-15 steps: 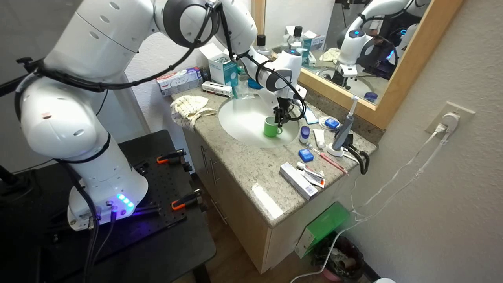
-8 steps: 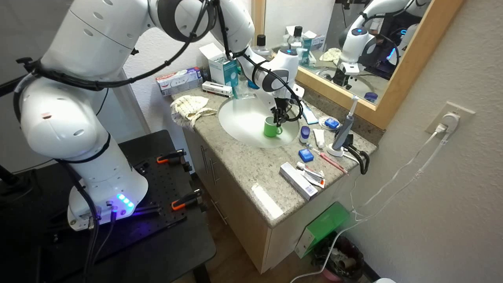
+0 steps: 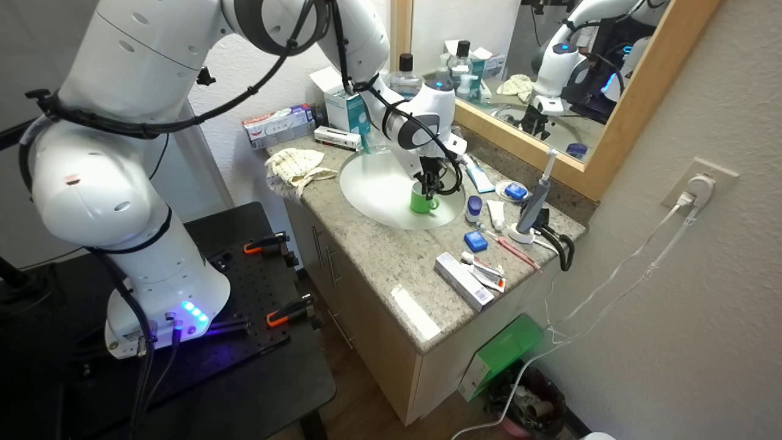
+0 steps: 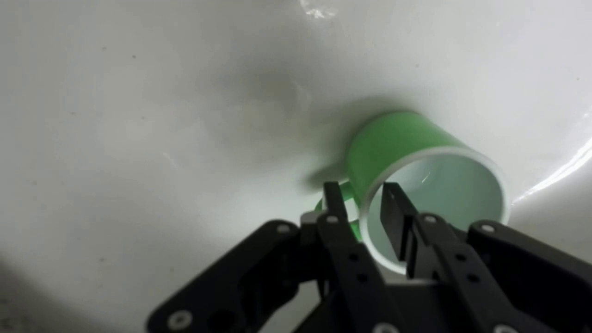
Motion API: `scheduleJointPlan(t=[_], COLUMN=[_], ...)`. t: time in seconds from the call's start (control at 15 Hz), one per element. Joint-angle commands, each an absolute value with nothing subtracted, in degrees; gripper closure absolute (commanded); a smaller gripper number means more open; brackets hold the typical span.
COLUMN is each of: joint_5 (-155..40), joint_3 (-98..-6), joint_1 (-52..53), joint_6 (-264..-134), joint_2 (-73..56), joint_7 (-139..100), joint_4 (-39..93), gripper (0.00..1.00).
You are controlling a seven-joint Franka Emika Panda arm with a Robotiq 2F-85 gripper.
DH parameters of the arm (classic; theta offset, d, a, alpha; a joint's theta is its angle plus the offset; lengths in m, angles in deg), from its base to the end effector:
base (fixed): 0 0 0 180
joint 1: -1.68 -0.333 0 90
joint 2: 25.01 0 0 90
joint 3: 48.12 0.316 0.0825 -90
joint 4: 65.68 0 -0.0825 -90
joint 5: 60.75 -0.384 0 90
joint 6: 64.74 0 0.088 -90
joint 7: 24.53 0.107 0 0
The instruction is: Put the mug in the sink, put some water in it, and then close the tap
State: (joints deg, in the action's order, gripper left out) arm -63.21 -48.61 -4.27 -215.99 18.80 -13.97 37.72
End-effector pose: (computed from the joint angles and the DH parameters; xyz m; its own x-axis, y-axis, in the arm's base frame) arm 0.6480 0.0612 0.1253 0.9901 -0.1237 0.0659 -0.1220 -0.9921 -0.0299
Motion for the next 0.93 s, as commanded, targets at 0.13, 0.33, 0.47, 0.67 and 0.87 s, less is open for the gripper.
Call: scheduleJointPlan(t=[0.13,0.33,0.47,0.67,0.87], joint_5=[-64.4,-64.5,-64.6,-64.6,-64.4], joint_3=[-47.9,-48.2,-48.3,-48.3,-48.5], joint_1=[-3.3,-3.5,-3.6,-4.0,-4.5], joint_6=[-226.0,-231.1,-233.0,-233.9,-234.8], joint_2=[12.7,9.5,7.7,5.4,2.9], joint_7=[-14.7,-14.3,-14.2,-14.1,-13.7], joint_4=[50.6,56.6,59.2,61.7,64.1], gripper=[0.70,0.72,0.78,0.85,0.77])
